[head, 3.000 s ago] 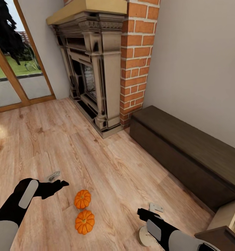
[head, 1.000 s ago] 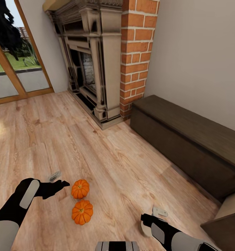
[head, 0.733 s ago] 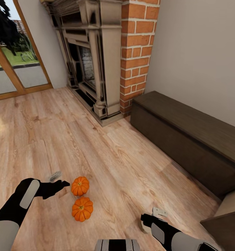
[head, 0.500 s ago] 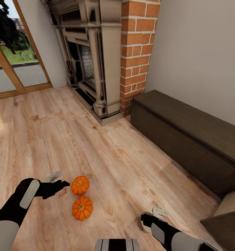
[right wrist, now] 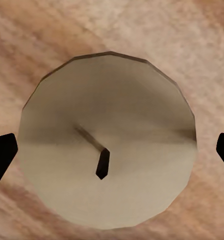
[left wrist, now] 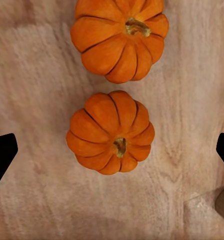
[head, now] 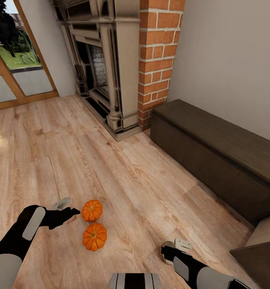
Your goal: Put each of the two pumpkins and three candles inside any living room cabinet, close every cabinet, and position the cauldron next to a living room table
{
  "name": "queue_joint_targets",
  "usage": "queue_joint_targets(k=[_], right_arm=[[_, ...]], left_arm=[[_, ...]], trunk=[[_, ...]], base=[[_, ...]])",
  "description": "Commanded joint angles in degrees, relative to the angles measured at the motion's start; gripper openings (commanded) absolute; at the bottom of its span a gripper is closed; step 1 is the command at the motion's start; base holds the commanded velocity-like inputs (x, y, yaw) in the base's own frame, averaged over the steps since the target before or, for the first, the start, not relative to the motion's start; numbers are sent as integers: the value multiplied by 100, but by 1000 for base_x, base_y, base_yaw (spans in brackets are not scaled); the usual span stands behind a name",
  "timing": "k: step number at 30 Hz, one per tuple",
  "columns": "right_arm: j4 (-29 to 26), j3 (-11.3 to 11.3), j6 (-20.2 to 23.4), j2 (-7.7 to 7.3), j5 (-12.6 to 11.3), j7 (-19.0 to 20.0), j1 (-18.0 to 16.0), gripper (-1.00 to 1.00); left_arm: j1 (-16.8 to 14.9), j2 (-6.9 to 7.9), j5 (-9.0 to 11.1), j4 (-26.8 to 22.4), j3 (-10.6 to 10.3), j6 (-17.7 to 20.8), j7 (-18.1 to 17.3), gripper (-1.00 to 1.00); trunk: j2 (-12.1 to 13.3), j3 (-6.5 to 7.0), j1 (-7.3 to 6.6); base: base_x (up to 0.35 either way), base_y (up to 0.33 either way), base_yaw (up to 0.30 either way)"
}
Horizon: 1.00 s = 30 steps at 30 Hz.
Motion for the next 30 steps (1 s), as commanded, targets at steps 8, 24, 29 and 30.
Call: queue_joint_targets(k=[8, 24, 29, 30], right_arm=[[-29, 52, -21, 0, -46, 105, -2, 100], [27, 46, -37, 0, -47, 220, -2, 100], [37, 44, -52, 0, -52, 183, -2, 100], [37, 43, -54, 0, -53, 179, -2, 100]], left_arm=[[-2, 0, 51, -4, 6, 24, 36, 100], [-2, -2, 51, -4, -2, 24, 32, 100], [-2, -4, 51, -4, -2, 24, 31, 100], [-2, -6, 51, -4, -2, 24, 31, 100]], trunk=[[-2, -4, -1], [-2, -4, -1], [-2, -4, -1], [-2, -4, -1]], base=[[0, 0, 0], [0, 0, 0], [0, 0, 0], [0, 0, 0]])
